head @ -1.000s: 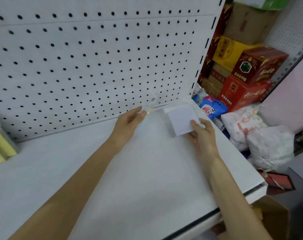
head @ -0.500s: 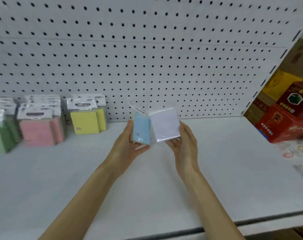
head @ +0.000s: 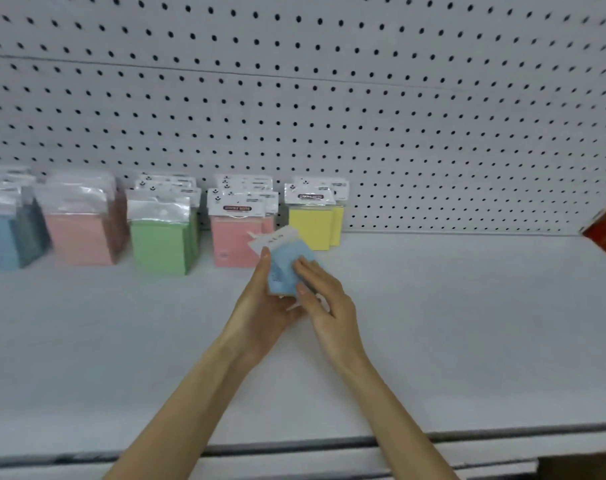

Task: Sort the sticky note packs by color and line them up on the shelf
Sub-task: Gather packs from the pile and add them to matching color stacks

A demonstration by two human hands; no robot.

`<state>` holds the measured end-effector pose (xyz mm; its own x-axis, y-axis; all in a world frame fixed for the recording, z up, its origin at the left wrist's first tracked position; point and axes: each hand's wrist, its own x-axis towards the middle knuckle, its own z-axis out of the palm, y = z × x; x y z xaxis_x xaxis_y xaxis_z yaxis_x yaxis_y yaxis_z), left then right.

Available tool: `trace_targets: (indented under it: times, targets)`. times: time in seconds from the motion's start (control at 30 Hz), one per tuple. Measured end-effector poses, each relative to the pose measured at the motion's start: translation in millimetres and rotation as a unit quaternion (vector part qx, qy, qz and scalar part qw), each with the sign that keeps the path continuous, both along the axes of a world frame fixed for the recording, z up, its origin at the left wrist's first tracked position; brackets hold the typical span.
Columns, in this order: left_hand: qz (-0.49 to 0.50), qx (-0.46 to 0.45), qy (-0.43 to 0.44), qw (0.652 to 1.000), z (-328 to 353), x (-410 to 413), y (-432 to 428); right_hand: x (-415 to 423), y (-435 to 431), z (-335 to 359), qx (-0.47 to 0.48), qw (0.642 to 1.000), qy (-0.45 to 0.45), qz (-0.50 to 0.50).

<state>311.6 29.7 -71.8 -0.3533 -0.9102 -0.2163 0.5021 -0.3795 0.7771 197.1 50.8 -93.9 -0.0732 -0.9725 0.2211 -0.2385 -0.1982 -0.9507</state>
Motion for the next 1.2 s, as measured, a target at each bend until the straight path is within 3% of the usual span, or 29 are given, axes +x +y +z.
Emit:
trace_targets:
  times: [0.17, 0.4, 0.6, 0.9, 1.2]
  targets:
    - [0.026, -0.024, -0.007, 0.999, -17, 62, 7, 55, 6, -8, -0.031, 0.999, 0.012, 0.009]
    - [0.08, -0.062, -0.064, 0.993, -12, 128, 14, 111, -3, -4, -0.047, 0.996, 0.022, -0.078]
    - [0.139, -0.105, -0.155, 0.972, -14, 189, 14, 141, -21, 6, 0.059, 0.996, -0.049, 0.043]
    - [0.257, -0.189, -0.276, 0.907, -18, 295, 20, 236, -45, -13, 0.082, 0.99, 0.002, 0.115]
    - [0.467, -0.133, -0.319, 0.814, -32, 418, 16, 352, -72, -19, 0.016, 0.996, 0.032, 0.076]
